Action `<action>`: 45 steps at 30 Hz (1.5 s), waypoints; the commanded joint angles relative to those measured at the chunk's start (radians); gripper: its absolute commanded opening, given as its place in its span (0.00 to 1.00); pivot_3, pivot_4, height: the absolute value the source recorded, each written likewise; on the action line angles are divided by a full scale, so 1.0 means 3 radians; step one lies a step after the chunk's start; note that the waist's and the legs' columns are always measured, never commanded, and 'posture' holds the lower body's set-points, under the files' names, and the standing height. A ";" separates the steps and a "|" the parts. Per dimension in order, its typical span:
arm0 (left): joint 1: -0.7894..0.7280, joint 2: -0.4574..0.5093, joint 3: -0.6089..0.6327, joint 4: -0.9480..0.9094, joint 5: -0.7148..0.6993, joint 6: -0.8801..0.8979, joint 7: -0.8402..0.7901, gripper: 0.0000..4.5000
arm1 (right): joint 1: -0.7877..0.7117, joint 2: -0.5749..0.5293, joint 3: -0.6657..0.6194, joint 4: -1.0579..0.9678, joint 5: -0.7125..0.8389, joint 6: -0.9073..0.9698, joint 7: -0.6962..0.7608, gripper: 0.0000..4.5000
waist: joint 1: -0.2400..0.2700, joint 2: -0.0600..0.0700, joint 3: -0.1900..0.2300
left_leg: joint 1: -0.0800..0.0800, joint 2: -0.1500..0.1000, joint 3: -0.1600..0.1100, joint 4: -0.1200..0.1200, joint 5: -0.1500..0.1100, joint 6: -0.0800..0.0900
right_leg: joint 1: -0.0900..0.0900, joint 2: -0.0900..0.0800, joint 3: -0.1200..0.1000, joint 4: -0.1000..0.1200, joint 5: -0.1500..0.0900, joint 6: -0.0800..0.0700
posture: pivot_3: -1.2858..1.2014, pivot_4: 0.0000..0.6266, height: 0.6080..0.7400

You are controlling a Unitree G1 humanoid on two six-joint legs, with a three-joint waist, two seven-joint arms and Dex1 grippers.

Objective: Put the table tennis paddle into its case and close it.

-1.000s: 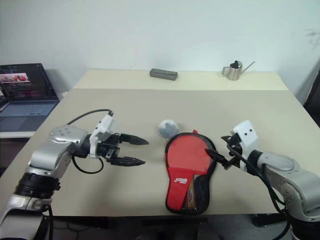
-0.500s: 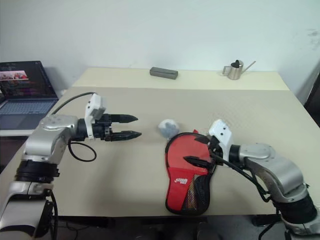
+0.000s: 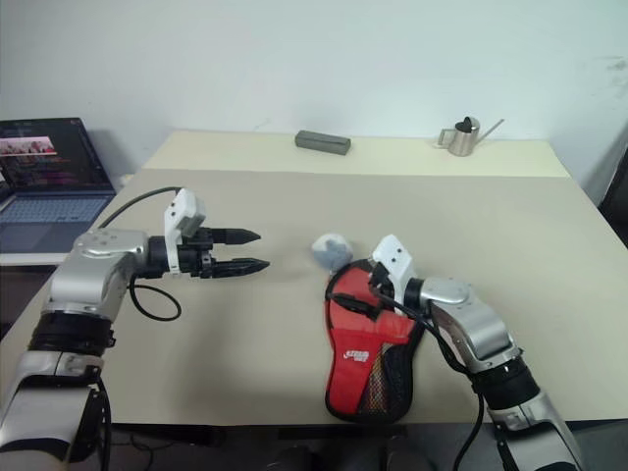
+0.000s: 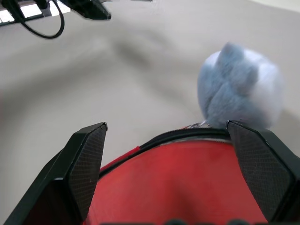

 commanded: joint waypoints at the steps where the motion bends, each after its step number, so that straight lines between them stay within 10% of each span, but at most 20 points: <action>1: -0.0105 0.0023 0.0087 -0.0019 0.0003 -0.0071 -0.0030 0.83 | 0.0094 -0.0042 0.0079 0.0275 -0.0227 -0.0353 0.0123 0.99 | 0.0000 0.0000 0.0000 | 0.0000 0.0000 0.0000 0.0000 0.0000 0.0000 | 0.0000 0.0000 0.0000 0.0000 0.0000 0.0000 | 0.52 0.24 1.00; 18: -0.0524 -0.0281 -0.0195 0.0495 0.0385 -0.0265 -0.0053 0.83 | 0.0004 -0.0041 0.0126 0.0698 -0.0467 -0.0353 0.0390 0.99 | 0.0000 0.0000 0.0000 | 0.0009 -0.0002 0.0002 0.0004 0.0001 -0.0002 | 0.0005 0.0001 0.0000 0.0012 0.0000 0.0000 | 0.52 0.24 1.00; 45: -0.1548 -0.1051 -0.0658 0.2502 0.1601 -0.2148 0.0402 0.99 | 0.0059 0.0082 0.0189 0.0573 -0.0546 -0.0138 0.0369 1.00 | -0.0011 -0.0002 -0.0001 | 0.0008 -0.0001 0.0002 0.0009 0.0001 -0.0002 | 0.0004 0.0008 0.0000 0.0016 0.0000 0.0000 | 0.52 0.24 1.00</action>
